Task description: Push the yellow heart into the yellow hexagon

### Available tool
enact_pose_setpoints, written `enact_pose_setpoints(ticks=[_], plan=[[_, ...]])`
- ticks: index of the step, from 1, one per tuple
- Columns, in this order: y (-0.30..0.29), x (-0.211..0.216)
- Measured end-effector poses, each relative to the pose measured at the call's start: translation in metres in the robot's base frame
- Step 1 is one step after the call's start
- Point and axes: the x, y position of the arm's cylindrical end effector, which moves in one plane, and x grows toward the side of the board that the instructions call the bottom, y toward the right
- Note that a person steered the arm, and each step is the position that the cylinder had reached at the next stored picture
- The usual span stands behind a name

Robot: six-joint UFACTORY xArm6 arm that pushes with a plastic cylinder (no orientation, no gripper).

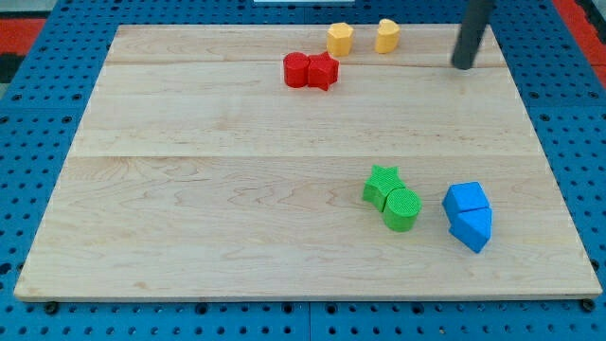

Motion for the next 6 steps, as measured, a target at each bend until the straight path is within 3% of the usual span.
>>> enact_pose_setpoints(ticks=[1,2,6], plan=[[0.021,-0.041],[-0.022,-0.058],[-0.332,-0.06]])
